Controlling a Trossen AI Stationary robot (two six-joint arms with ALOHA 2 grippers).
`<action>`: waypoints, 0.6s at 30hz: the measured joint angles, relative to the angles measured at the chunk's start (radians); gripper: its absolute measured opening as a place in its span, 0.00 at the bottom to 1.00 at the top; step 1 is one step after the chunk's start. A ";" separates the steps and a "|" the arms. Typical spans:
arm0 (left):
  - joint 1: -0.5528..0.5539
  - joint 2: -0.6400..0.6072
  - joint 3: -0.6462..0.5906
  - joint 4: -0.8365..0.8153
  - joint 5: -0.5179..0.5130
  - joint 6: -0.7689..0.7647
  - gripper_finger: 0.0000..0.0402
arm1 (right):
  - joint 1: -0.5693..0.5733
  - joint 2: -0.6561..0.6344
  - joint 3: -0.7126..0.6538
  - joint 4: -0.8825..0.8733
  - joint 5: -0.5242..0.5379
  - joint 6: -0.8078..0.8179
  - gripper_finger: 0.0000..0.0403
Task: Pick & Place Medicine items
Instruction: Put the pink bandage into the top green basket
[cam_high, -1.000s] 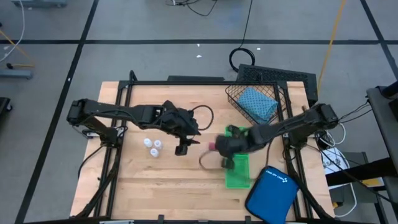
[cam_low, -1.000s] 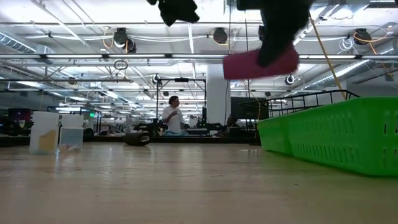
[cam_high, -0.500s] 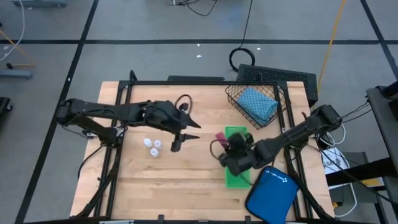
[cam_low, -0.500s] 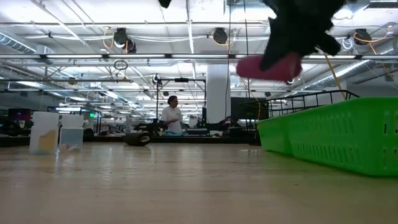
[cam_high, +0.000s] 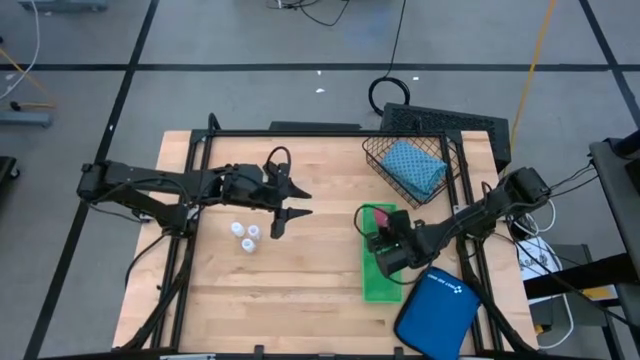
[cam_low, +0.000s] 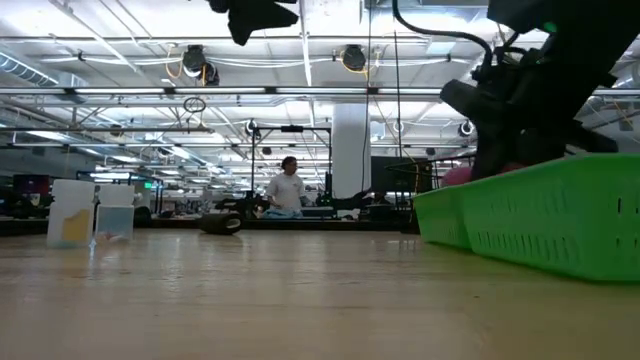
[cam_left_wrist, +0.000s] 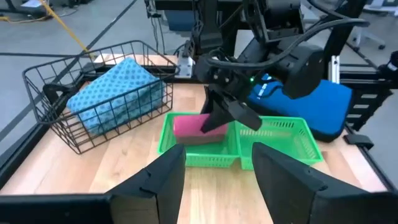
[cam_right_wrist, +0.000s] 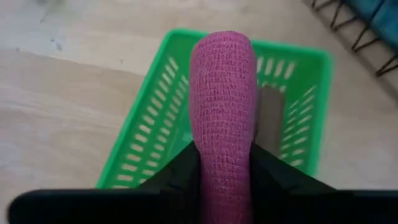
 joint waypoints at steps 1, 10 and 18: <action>0.000 0.002 0.000 0.005 0.000 0.000 0.49 | -0.006 0.000 -0.006 0.024 -0.009 -0.008 0.26; 0.012 0.000 0.002 0.012 -0.008 -0.004 0.49 | -0.037 0.000 -0.020 0.248 -0.026 -0.274 0.32; 0.013 0.000 0.002 0.010 -0.008 -0.008 0.49 | -0.065 0.000 -0.020 0.265 -0.026 -0.342 0.34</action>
